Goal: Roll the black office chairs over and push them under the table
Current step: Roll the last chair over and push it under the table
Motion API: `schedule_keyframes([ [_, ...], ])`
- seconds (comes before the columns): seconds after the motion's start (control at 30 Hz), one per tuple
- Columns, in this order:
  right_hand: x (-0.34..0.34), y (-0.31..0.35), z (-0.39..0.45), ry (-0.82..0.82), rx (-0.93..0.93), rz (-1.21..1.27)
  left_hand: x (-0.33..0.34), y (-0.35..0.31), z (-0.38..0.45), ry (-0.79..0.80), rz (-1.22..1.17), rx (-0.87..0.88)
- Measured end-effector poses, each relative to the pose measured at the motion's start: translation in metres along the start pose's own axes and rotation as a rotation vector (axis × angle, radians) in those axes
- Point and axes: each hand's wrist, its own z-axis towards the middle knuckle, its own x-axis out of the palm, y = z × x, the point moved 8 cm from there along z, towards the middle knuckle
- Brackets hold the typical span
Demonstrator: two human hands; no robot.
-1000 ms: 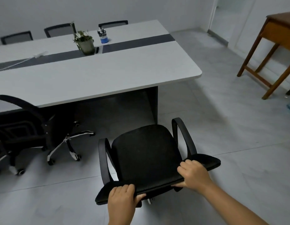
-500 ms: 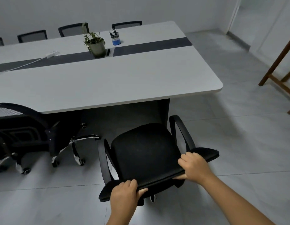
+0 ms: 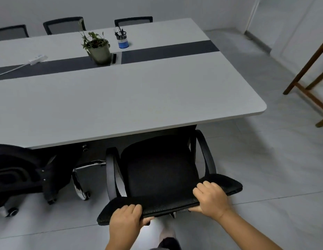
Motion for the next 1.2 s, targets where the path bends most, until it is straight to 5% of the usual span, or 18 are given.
schedule_keyframes([
  [0.3, 0.028, 0.061, 0.037, 0.091, 0.080, 0.014, 0.006, 0.081, 0.002, 0.051, -0.051, 0.013],
  [0.6, 0.021, 0.045, 0.030, 0.040, -0.004, 0.024, -0.007, 0.053, -0.021, 0.014, -0.055, -0.113],
  [0.8, 0.026, 0.024, 0.053, 0.160, 0.018, 0.041, -0.010, 0.042, 0.003, 0.024, 0.036, -0.099],
  [1.2, 0.029, 0.038, 0.073, 0.007, 0.028, 0.010, 0.004, 0.080, 0.021, -0.032, 0.054, 0.042],
])
